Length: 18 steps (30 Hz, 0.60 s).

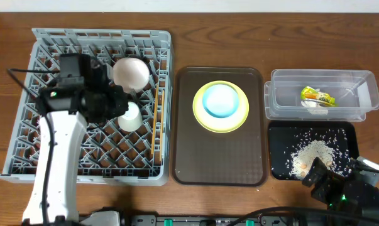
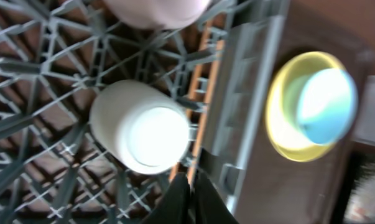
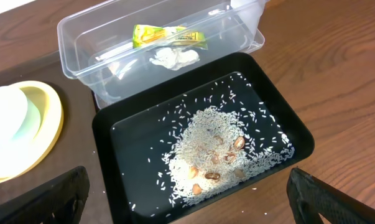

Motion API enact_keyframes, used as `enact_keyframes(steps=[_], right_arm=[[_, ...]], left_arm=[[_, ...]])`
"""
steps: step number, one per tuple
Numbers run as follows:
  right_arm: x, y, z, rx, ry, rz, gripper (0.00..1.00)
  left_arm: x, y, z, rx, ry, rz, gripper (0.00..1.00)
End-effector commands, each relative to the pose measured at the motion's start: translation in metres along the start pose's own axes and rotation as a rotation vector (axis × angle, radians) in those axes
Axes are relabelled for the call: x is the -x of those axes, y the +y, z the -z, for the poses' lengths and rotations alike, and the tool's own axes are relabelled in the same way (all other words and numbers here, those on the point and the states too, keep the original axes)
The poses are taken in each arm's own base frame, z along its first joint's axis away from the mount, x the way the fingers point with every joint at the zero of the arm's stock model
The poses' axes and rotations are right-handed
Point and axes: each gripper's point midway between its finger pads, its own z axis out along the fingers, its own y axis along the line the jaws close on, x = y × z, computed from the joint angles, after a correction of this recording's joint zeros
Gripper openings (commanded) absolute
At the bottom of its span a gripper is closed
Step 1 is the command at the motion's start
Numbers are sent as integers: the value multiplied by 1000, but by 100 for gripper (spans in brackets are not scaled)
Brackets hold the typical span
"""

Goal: Sort waste into correct bins and load items into the dishwasher

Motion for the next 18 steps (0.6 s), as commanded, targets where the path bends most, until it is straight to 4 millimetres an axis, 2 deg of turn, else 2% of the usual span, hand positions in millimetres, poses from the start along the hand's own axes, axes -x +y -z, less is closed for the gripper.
enact_keyframes(steps=[1, 13, 16, 18], right_arm=[[1, -1, 1, -7, -5, -10, 99], [1, -1, 1, -7, -5, -10, 99], [1, -1, 1, -7, -6, -10, 99], [1, -1, 1, -7, -5, -10, 99]], left_arm=[[4, 17, -16, 103, 26, 21, 8], [-5, 42, -76, 166, 204, 39, 8], [-5, 44, -82, 168, 216, 40, 8], [1, 41, -78, 160, 184, 32, 8]])
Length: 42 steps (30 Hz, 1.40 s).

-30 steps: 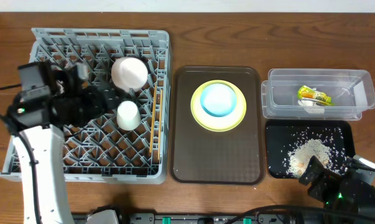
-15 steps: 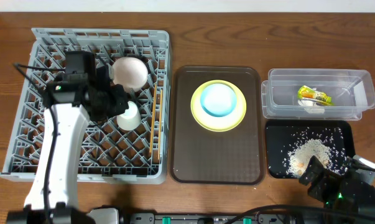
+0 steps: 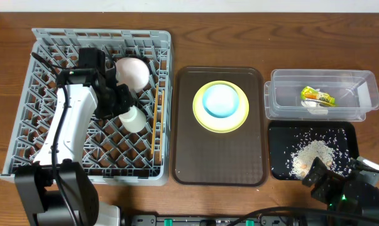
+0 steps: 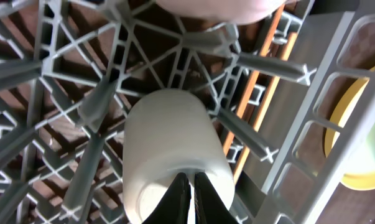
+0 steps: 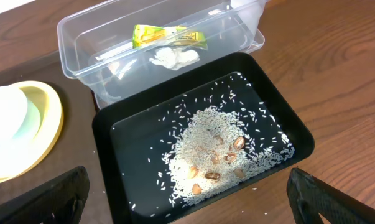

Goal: Sort waste into correct bins and load items into the dishwasher

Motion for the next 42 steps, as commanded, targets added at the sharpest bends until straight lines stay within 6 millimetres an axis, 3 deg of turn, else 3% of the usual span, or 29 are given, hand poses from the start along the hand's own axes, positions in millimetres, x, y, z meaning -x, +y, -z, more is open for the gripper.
enact_keyframes(steps=[1, 7, 8, 10, 11, 12, 15, 19, 20, 24, 25, 31, 32, 36, 42], right_arm=[[1, -2, 1, -8, -5, -10, 99], [1, -2, 1, -8, -5, -10, 99], [1, -2, 1, -8, -5, -10, 99], [1, -2, 1, -8, -6, -10, 99], [1, -2, 1, -8, -5, -10, 99], [1, -2, 1, -8, -5, -10, 99], [1, -2, 1, -8, -5, -10, 99], [1, -2, 1, -8, -5, -10, 99], [1, -2, 1, -8, -5, -10, 99], [1, -2, 1, -8, -6, -10, 99], [1, -2, 1, -8, -6, -10, 99], [1, -1, 1, -7, -5, -10, 99], [1, -1, 1, -7, -5, -10, 99], [1, -2, 1, -8, -5, -10, 99], [1, -2, 1, -8, -6, -10, 99]], left_arm=[[3, 5, -4, 31, -7, -15, 8], [9, -15, 59, -35, -198, -27, 8], [5, -22, 70, -61, -221, -43, 16], [-3, -39, 88, -128, -257, -80, 57], [-9, -50, 96, -171, -269, -105, 71], [-14, -59, 102, -204, -275, -128, 92], [-30, -82, 112, -277, -277, -193, 93], [-49, -110, 107, -340, -221, -253, 93], [-59, -125, 98, -354, -189, -295, 78], [-75, -152, 74, -319, -154, -411, 62], [-83, -165, 60, -291, -139, -461, 54], [-108, -221, 19, -310, -109, -614, 50], [-114, -236, 4, -310, -109, -637, 50], [-123, -255, -14, -283, -42, -641, 50], [-105, -271, -4, -190, -10, -676, 50]])
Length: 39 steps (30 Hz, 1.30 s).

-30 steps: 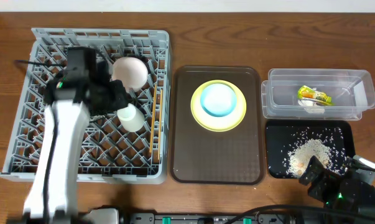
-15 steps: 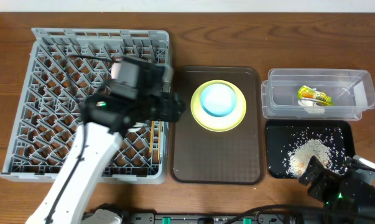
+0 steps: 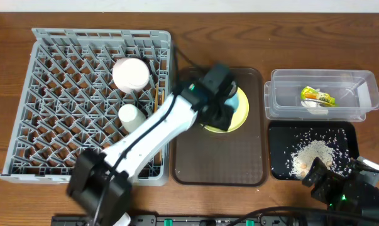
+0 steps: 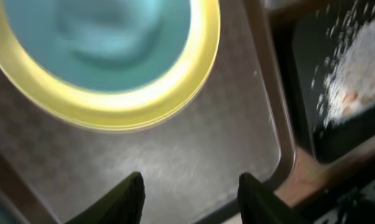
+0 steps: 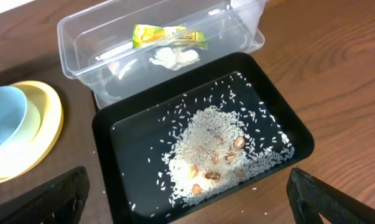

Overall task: Sort waste into correct bins and load items into the dishwasher
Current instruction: 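Move the left gripper back to the blue bowl on the yellow plate, then grip the rim of the blue bowl with the left gripper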

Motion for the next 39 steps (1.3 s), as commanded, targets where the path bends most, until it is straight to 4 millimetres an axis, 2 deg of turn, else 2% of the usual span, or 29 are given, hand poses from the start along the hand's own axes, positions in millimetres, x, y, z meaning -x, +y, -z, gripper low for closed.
enact_keyframes(steps=[1, 3, 6, 12, 14, 18, 19, 25, 28, 30, 32, 33, 34, 39], right_arm=[[1, -1, 1, -7, -5, -10, 99], [1, -1, 1, -7, -5, -10, 99], [1, -1, 1, -7, -5, -10, 99], [1, -1, 1, -7, -5, -10, 99], [1, -1, 1, -7, -5, -10, 99], [1, -1, 1, -7, -5, -10, 99], [1, -1, 1, -7, -5, -10, 99], [1, -1, 1, -7, -5, -10, 99], [1, -1, 1, -7, -5, -10, 99], [1, -1, 1, -7, -5, -10, 99], [1, -1, 1, -7, -5, -10, 99], [1, -1, 1, -7, -5, -10, 99], [1, -1, 1, -7, -5, -10, 99], [1, -1, 1, -7, -5, -10, 99]], left_arm=[[37, -4, 19, 41, -102, -32, 50], [44, -2, 17, 58, -130, -36, 50], [47, -2, 17, 58, -141, -36, 69], [45, -2, 16, 54, -135, 4, 68], [49, -6, 8, 45, -155, -6, 62], [48, -15, -19, 37, -158, -39, 38], [49, -15, -35, 66, -152, -50, 38], [53, 0, -82, 183, -156, -72, 38], [53, 12, -104, 229, -143, -68, 38], [50, 27, -120, 284, -122, -62, 38], [50, 31, -122, 306, -123, -62, 30], [50, 31, -122, 305, -123, -62, 23], [51, 31, -121, 303, -126, -62, 11], [51, 30, -120, 302, -130, -62, 8]])
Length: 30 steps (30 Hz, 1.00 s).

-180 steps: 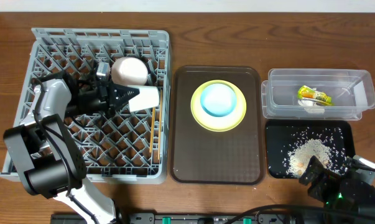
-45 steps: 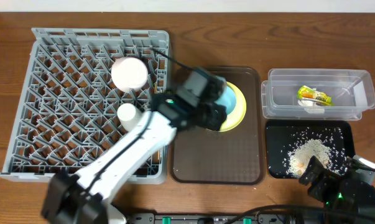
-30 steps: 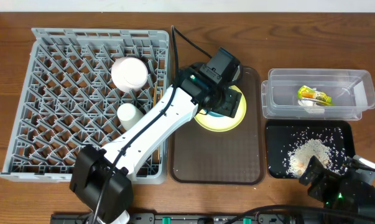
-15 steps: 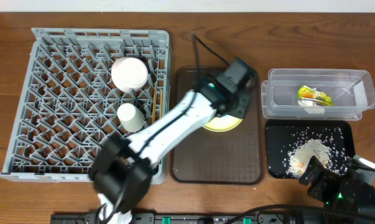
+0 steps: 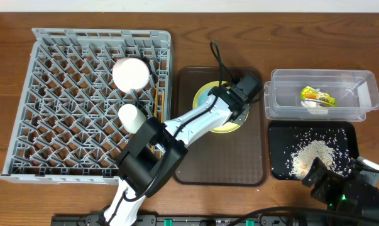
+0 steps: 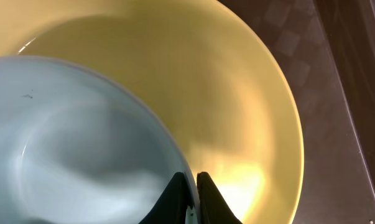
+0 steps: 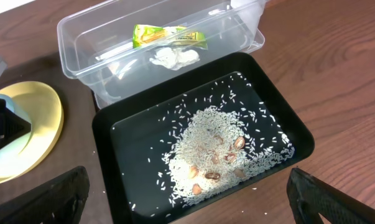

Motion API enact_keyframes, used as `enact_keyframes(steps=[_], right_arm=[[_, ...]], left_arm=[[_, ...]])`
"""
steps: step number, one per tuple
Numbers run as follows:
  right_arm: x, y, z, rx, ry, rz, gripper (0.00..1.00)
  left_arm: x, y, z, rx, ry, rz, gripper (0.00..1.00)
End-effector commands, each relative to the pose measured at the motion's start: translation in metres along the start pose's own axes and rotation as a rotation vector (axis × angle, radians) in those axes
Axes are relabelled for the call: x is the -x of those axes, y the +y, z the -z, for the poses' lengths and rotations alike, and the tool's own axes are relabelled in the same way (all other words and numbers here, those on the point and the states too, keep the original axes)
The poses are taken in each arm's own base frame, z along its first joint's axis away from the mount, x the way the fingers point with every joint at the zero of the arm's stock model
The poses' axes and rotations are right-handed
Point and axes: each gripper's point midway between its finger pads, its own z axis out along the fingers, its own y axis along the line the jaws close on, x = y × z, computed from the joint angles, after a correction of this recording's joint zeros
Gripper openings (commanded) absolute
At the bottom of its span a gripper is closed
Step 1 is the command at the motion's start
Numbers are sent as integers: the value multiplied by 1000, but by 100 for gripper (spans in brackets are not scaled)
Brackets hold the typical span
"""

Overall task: Sort waste into correct bins and load items into the dishwasher
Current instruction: 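Grip the rim of the blue bowl with the left gripper, then lift the blue bowl and carry it into the dish rack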

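Observation:
A pale blue bowl [image 6: 81, 143] sits in a yellow plate [image 6: 243, 106] on the brown tray [image 5: 220, 163]. My left gripper [image 6: 191, 182] is shut on the bowl's right rim, one finger inside and one outside. From overhead the left arm lies across the plate [image 5: 232, 127] and hides most of the bowl. My right gripper [image 7: 187, 205] hangs open and empty at the front right, over the near edge of the black tray [image 7: 143, 130] of rice. A white bowl [image 5: 131, 74] and a white cup [image 5: 131, 117] stand in the grey dish rack [image 5: 22, 125].
A clear bin [image 5: 359, 94] at the back right holds a yellow wrapper [image 5: 318, 96] and a white scrap. Orange chopsticks [image 5: 155, 122] lie along the rack's right side. The rice pile [image 7: 212, 149] has brown bits in it.
My left gripper was open above the plate and bowl. Now it is lower and shut on the blue bowl's rim. The right arm has not moved.
My left gripper was shut over the white cup in the rack, then pinched the cup's rim there. Later the cup stood alone in the rack and the gripper was open over the plate. Now it grips the blue bowl.

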Motion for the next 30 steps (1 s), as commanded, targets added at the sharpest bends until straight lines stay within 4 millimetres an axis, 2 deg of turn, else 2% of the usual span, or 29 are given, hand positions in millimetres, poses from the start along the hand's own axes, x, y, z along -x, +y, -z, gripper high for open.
enact_keyframes(steps=[1, 3, 7, 21, 23, 26, 30], right_arm=[[1, -2, 1, -8, -4, -10, 99], [1, -1, 1, -8, -5, -10, 99], [1, -1, 1, -7, -5, -10, 99], [1, -1, 1, -8, -5, -10, 99], [1, -1, 1, -8, -5, -10, 99], [1, -1, 1, -8, -5, -9, 99], [1, -1, 1, -7, -5, -10, 99]], left_arm=[[0, 5, -1, 20, -3, 6, 8], [0, 5, -1, 17, -3, 7, 8], [-4, 4, -1, 14, 14, 2, 15], [-16, 7, -15, 33, 59, -3, 14], [-14, 7, -11, 29, 50, -2, 8], [-7, 6, 0, 20, 27, 1, 8], [11, 3, 38, -7, -40, -3, 7]])
